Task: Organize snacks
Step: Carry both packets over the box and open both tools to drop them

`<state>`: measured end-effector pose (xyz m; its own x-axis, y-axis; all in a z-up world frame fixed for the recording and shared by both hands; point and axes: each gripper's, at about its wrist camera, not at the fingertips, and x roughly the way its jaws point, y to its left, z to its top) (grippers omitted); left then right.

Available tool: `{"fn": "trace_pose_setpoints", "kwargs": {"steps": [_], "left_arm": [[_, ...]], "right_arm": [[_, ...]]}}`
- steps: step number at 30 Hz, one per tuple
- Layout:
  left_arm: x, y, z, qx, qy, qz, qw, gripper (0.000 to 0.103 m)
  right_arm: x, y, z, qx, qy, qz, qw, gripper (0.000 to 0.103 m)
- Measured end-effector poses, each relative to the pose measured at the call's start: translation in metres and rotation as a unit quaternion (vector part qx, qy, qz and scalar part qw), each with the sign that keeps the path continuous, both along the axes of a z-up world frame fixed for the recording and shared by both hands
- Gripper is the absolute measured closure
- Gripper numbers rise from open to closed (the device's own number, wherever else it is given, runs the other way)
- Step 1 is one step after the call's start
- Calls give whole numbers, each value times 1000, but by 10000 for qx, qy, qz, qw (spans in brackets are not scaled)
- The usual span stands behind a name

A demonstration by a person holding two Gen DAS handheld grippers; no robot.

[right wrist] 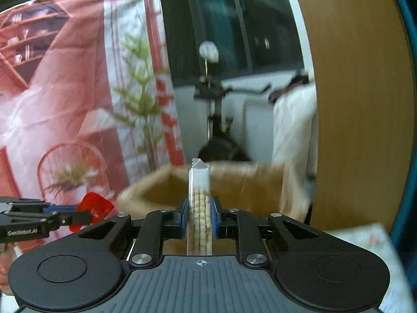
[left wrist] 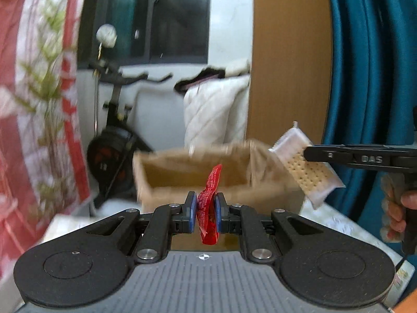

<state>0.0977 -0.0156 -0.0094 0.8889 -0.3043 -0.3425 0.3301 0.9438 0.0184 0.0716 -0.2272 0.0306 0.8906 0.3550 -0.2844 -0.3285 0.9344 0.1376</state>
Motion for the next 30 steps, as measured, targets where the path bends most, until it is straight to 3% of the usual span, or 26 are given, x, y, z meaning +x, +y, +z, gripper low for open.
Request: {"fn": "trace_pose_setpoints", "kwargs": {"steps": [6, 10, 12, 15, 16, 17, 21, 30], "left_arm": [[81, -29, 20, -144, 162, -1, 9998, 87], [121, -39, 12, -207, 448, 85, 9987, 87], [128, -45, 2, 15, 514, 78, 9986, 85], [136, -47, -11, 256, 575, 57, 9980, 60], [137, -47, -15, 198, 633, 67, 9978, 47], [137, -43, -17, 103, 673, 61, 9977, 44], [132, -30, -25, 69, 885, 115, 9960, 44], [81, 1, -3, 2, 807, 269, 9964, 44]], "right_arm": [[80, -8, 19, -76, -65, -236, 9997, 87], [119, 0, 0, -170, 229, -373, 9989, 87], [130, 2, -14, -236, 403, -556, 9974, 86], [136, 1, -34, -232, 633, -716, 9952, 83], [135, 0, -39, -267, 683, -766, 9944, 73], [132, 0, -44, -324, 715, -786, 9938, 70], [117, -1, -48, -599, 685, -773, 9928, 70], [61, -3, -30, -360, 592, -540, 9961, 70]]}}
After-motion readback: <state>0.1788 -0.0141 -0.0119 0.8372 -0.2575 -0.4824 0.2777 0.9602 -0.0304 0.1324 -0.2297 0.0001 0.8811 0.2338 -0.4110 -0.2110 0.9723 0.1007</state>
